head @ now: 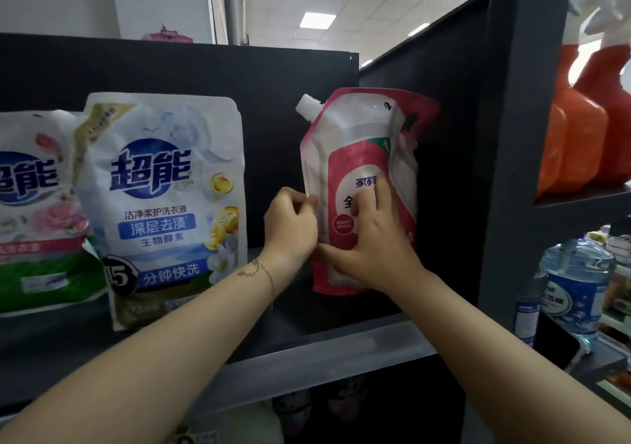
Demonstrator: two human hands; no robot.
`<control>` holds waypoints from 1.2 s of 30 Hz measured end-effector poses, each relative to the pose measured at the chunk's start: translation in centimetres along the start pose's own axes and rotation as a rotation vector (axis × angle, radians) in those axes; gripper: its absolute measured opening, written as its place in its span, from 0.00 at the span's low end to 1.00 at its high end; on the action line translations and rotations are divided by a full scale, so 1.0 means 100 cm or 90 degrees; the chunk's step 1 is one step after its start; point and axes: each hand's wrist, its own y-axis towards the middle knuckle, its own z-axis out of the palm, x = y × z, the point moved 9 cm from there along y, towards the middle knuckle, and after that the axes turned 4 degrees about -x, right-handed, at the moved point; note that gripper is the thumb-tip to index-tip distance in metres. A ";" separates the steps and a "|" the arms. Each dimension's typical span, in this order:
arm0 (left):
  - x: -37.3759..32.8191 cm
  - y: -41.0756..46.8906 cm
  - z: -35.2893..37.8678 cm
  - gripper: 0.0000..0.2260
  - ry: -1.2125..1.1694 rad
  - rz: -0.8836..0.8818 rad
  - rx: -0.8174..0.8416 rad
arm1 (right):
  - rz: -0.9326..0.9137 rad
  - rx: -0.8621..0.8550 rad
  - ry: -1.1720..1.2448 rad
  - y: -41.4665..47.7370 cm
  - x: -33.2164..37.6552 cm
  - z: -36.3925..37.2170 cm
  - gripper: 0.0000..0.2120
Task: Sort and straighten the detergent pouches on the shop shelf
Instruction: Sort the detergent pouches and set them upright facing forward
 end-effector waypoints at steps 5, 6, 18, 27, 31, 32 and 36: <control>0.002 0.007 0.005 0.12 -0.071 -0.026 0.066 | 0.061 -0.026 -0.044 0.009 0.003 0.005 0.42; 0.005 0.008 0.007 0.14 -0.123 -0.063 0.085 | 0.082 -0.037 -0.054 0.012 0.004 0.006 0.42; 0.025 0.023 0.041 0.15 -0.111 -0.197 0.217 | 0.141 -0.148 -0.123 0.019 -0.015 -0.016 0.40; 0.072 0.055 0.063 0.18 0.236 -0.176 0.202 | 0.143 -0.109 -0.064 0.020 -0.046 -0.033 0.28; 0.074 0.066 0.081 0.24 0.261 -0.148 0.248 | 0.131 -0.099 -0.035 0.020 -0.045 -0.032 0.25; 0.072 0.068 0.084 0.23 0.247 -0.139 0.250 | 0.126 -0.099 -0.035 0.021 -0.044 -0.032 0.24; 0.069 0.075 0.093 0.18 0.201 -0.120 0.233 | 0.121 -0.101 -0.041 0.021 -0.046 -0.032 0.23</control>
